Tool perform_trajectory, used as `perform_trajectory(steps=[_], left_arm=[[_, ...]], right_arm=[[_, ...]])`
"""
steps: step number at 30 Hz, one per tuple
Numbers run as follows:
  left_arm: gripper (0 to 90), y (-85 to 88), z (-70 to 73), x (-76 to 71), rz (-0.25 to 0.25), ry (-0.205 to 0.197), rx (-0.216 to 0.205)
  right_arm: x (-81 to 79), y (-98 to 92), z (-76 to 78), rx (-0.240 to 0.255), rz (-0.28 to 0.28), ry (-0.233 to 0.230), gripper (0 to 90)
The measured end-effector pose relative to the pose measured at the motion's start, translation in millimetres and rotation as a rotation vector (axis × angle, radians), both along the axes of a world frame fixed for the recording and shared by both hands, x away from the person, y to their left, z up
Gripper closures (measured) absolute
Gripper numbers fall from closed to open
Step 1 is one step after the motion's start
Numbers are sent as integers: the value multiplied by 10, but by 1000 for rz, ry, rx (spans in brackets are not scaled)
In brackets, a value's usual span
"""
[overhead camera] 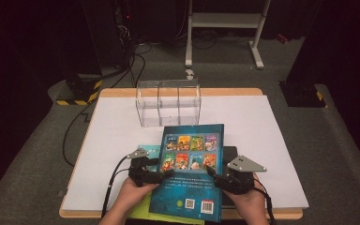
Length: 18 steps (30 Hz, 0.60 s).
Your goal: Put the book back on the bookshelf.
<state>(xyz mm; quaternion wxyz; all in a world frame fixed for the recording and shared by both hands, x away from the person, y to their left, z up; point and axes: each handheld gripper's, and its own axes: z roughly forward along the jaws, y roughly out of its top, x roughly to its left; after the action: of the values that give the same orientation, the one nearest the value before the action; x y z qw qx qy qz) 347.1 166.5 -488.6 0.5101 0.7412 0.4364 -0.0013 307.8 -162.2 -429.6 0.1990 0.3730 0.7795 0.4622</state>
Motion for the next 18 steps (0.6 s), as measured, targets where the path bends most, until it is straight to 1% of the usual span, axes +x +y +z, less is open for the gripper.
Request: perform_trajectory(steps=[1,2,3,5,8,9,11,14,16,18], left_arm=[[71,-3,9,-3,-32,2,-14],[107,-22,22,-11,-31,4,-1],[101,-28,56,-26,-25,-6,16],[112,-20,94,-45,-17,-24,30],[160,13,178,-79,8,-71,47],[175,17,195,-84,16,-81,49],[192,28,242,-84,29,-111,65],[226,54,302,-83,65,-150,68],[260,86,322,-63,81,-165,61],[277,114,337,-25,88,-168,63]], right_arm=[[-1,3,3,0,0,-2,396],[-3,4,5,2,0,-4,396],[-2,4,5,4,-1,-1,396],[10,-10,1,26,-1,13,396],[49,-22,21,49,2,27,395],[60,-20,34,50,3,24,395],[83,-8,58,51,-3,20,396],[135,25,94,54,-17,11,402],[189,43,110,69,-20,11,411],[241,60,122,76,-19,14,420]])
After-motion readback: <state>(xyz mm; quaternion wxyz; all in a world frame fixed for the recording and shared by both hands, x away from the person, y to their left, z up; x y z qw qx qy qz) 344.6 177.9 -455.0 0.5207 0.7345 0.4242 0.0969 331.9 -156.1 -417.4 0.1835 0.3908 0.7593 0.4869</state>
